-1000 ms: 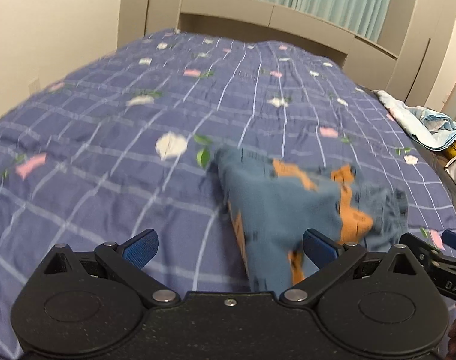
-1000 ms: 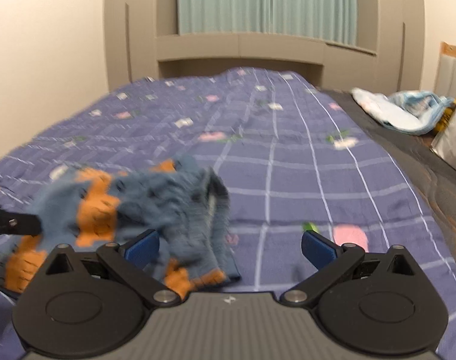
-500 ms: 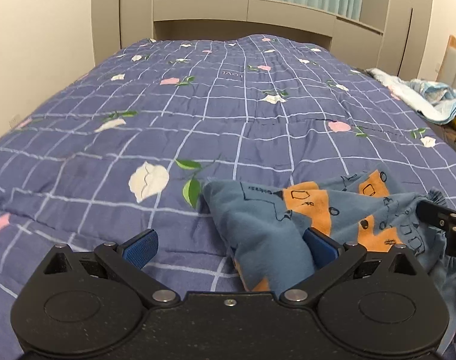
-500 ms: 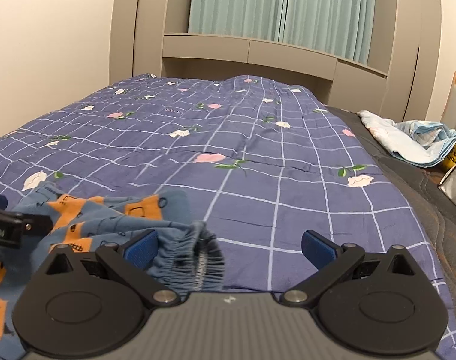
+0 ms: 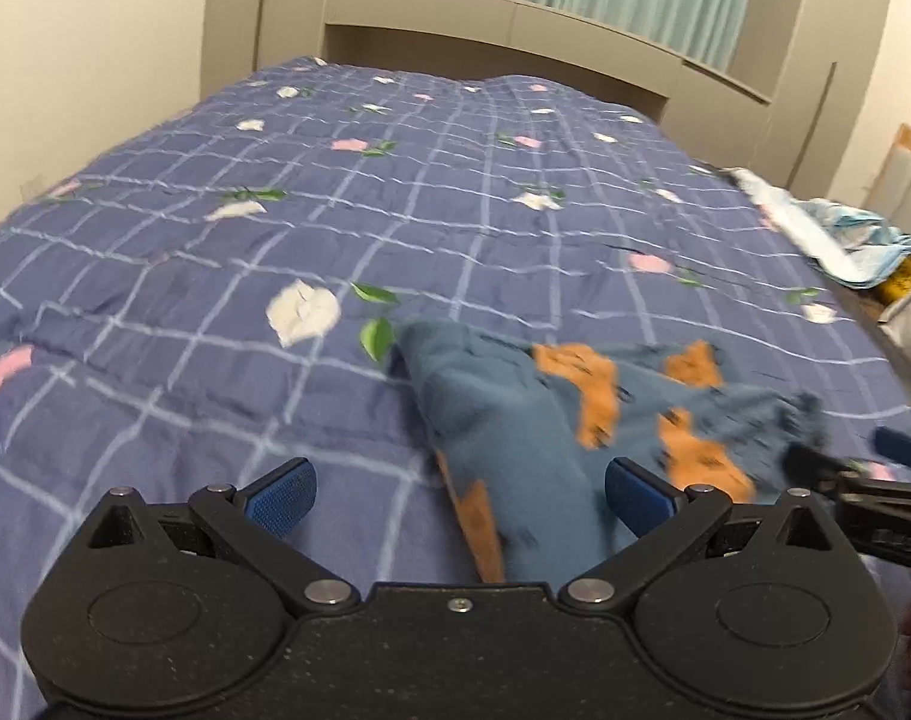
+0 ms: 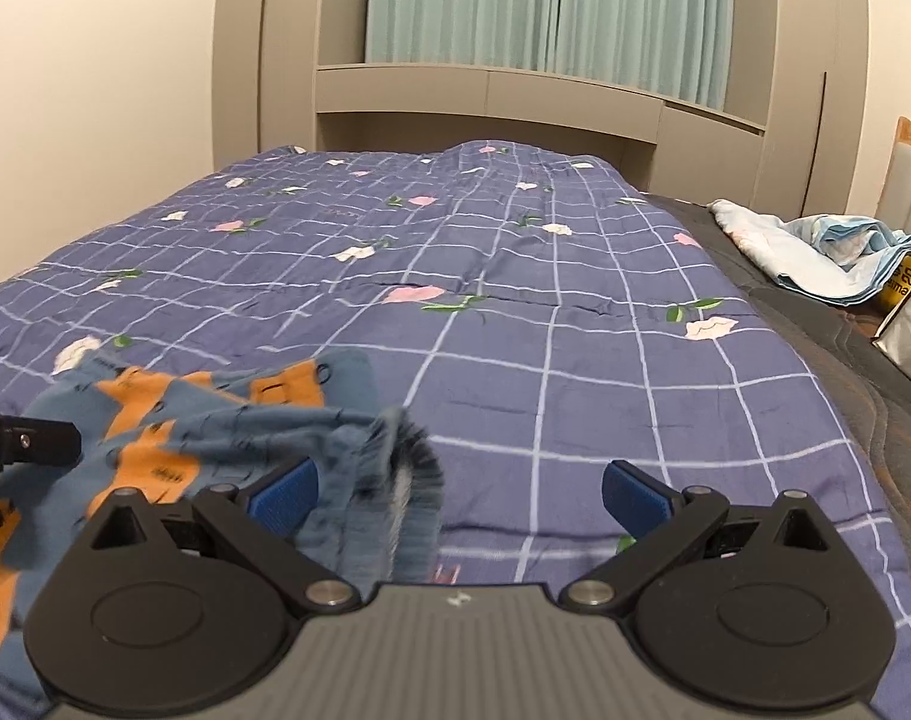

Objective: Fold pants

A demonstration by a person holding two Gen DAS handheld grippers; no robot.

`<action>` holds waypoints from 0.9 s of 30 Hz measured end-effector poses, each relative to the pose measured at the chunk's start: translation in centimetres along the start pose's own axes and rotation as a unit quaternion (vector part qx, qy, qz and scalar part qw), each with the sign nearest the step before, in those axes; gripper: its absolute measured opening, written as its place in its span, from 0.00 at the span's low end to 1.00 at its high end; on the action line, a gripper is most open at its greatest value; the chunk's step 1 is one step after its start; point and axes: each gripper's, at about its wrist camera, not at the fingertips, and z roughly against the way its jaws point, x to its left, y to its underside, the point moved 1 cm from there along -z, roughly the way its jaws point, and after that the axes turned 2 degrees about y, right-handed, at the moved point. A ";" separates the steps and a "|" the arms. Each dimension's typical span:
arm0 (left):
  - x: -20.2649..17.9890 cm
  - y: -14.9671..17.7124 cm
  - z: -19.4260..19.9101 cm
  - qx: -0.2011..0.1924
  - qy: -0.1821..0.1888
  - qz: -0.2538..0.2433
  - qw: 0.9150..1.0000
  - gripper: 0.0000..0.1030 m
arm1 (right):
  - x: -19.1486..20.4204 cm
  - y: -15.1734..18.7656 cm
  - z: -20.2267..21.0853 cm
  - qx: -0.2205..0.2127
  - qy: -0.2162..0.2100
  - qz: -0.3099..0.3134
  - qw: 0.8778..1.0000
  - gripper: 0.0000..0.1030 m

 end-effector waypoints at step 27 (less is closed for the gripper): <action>0.3 5.1 2.6 0.034 0.012 0.028 0.999 0.99 | -0.1 3.5 3.1 0.033 0.005 -0.028 0.999 1.00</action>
